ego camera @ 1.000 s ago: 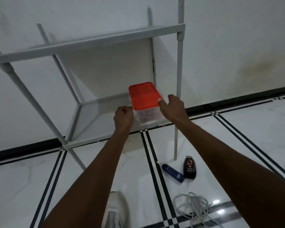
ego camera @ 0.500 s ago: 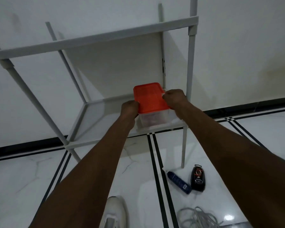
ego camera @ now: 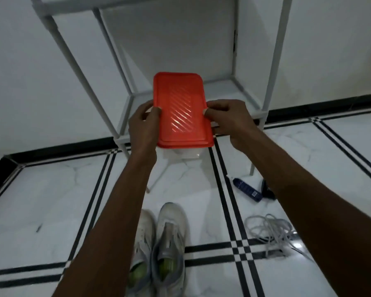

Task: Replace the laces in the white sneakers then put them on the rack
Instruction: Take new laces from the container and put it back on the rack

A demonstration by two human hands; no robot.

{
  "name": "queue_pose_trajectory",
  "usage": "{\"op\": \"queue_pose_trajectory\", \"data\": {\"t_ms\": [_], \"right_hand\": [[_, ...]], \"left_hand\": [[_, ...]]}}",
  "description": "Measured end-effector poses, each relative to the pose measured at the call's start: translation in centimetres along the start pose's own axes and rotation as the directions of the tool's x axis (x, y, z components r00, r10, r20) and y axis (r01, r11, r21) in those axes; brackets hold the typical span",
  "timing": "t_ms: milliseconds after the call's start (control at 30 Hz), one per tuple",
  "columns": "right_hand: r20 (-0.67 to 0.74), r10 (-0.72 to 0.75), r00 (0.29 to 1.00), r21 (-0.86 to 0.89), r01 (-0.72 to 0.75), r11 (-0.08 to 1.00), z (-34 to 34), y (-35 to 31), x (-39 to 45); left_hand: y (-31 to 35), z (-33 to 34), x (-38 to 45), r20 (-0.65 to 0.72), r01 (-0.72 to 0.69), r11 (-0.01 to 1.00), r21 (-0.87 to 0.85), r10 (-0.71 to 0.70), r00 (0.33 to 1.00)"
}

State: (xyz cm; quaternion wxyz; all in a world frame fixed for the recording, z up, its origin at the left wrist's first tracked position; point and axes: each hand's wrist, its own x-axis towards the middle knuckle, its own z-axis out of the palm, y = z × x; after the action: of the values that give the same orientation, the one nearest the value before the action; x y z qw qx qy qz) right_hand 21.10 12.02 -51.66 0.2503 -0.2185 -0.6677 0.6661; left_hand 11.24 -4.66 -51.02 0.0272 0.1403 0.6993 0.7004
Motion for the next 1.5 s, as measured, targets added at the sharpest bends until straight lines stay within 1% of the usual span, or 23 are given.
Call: {"op": "queue_pose_trajectory", "data": {"t_ms": [133, 233, 300, 367, 467, 533, 633, 700, 767, 833, 867, 900, 967, 1067, 1133, 1200, 1267, 1333, 1400, 1467, 1500], "right_hand": [[0.022, -0.037, 0.999, 0.063, 0.036, 0.997, 0.5, 4.6, -3.9], [-0.010, -0.037, 0.999, 0.112, 0.038, 0.993, 0.3, 7.9, -6.7], [-0.002, -0.020, 1.000, 0.118, 0.021, 0.993, -0.1, 10.0, -8.2], [-0.001, 0.003, 1.000, 0.101, -0.003, 0.995, -0.6, 11.9, -9.4], [-0.017, 0.052, 0.998, 0.042, -0.052, 0.998, -1.5, 14.6, -10.5], [-0.031, 0.089, 0.996, 0.006, -0.089, 0.996, -2.1, 16.3, -10.6], [-0.037, 0.172, 0.984, -0.047, -0.174, 0.984, -2.5, 18.9, -10.5], [-0.045, 0.214, 0.976, -0.135, -0.218, 0.967, -2.7, 20.6, -10.0], [-0.037, 0.236, 0.971, -0.234, -0.238, 0.943, -2.7, 22.2, -9.4], [-0.038, 0.265, 0.963, -0.309, -0.264, 0.914, -2.8, 23.6, -8.7], [-0.046, 0.290, 0.956, -0.336, -0.288, 0.897, -2.7, 23.9, -8.4], [-0.060, 0.320, 0.945, -0.352, -0.320, 0.879, -2.7, 24.3, -8.0], [-0.077, 0.371, 0.925, -0.333, -0.375, 0.865, -2.8, 24.8, -7.3], [-0.070, 0.439, 0.896, -0.276, -0.441, 0.854, -2.6, 25.3, -6.2], [-0.056, 0.467, 0.882, -0.274, -0.464, 0.843, -2.5, 25.6, -5.6], [-0.048, 0.486, 0.872, -0.260, -0.481, 0.837, -2.5, 25.7, -5.4], [-0.057, 0.478, 0.876, -0.249, -0.476, 0.843, -2.7, 25.6, -5.3], [-0.111, 0.416, 0.903, -0.252, -0.430, 0.867, -3.1, 25.5, -5.3], [-0.167, 0.285, 0.944, -0.304, -0.324, 0.896, -3.7, 25.3, -5.1], [-0.156, 0.139, 0.978, -0.401, -0.192, 0.896, -4.0, 24.6, -4.6], [-0.111, 0.079, 0.991, -0.450, -0.121, 0.885, -3.9, 24.2, -4.3]], "left_hand": [[-4.0, -1.5, -4.2, -0.068, -0.048, 0.999, 0.017, 0.049, 0.996], [-7.0, -1.7, -7.6, -0.149, -0.148, 0.988, 0.040, 0.152, 0.977], [-8.6, -1.8, -9.8, -0.205, -0.191, 0.979, 0.069, 0.201, 0.958], [-10.3, -1.7, -11.5, -0.212, -0.196, 0.977, 0.088, 0.211, 0.954], [-13.3, -1.1, -13.3, -0.222, -0.164, 0.982, 0.095, 0.182, 0.958], [-15.2, -0.5, -14.0, -0.230, -0.113, 0.988, 0.108, 0.136, 0.964], [-18.8, -0.2, -14.4, -0.197, 0.070, 0.985, 0.158, -0.038, 0.980], [-20.9, -0.2, -14.3, -0.138, 0.157, 0.958, 0.238, -0.126, 0.982], [-22.5, 0.2, -13.8, -0.060, 0.210, 0.914, 0.348, -0.202, 0.978], [-24.0, 0.9, -13.3, 0.039, 0.257, 0.862, 0.436, -0.303, 0.952], [-24.5, 1.1, -12.8, 0.079, 0.289, 0.849, 0.442, -0.358, 0.930], [-24.7, 1.2, -12.5, 0.099, 0.332, 0.844, 0.421, -0.407, 0.908], [-24.9, 1.6, -11.7, 0.095, 0.415, 0.839, 0.353, -0.473, 0.876], [-24.5, 2.2, -10.7, 0.059, 0.467, 0.827, 0.315, -0.508, 0.860], [-23.9, 2.6, -10.1, 0.039, 0.429, 0.832, 0.352, -0.471, 0.881], [-23.8, 2.7, -9.6, 0.047, 0.347, 0.850, 0.397, -0.396, 0.917], [-23.1, 3.0, -9.4, 0.085, 0.324, 0.874, 0.362, -0.378, 0.922], [-22.3, 3.0, -9.2, 0.109, 0.368, 0.891, 0.265, -0.407, 0.907], [-21.8, 2.4, -8.7, 0.087, 0.428, 0.891, 0.149, -0.443, 0.892], [-21.5, 0.8, -7.9, 0.046, 0.504, 0.863, -0.036, -0.502, 0.864], [-21.6, -0.4, -7.4, 0.040, 0.531, 0.837, -0.132, -0.530, 0.847]]}}
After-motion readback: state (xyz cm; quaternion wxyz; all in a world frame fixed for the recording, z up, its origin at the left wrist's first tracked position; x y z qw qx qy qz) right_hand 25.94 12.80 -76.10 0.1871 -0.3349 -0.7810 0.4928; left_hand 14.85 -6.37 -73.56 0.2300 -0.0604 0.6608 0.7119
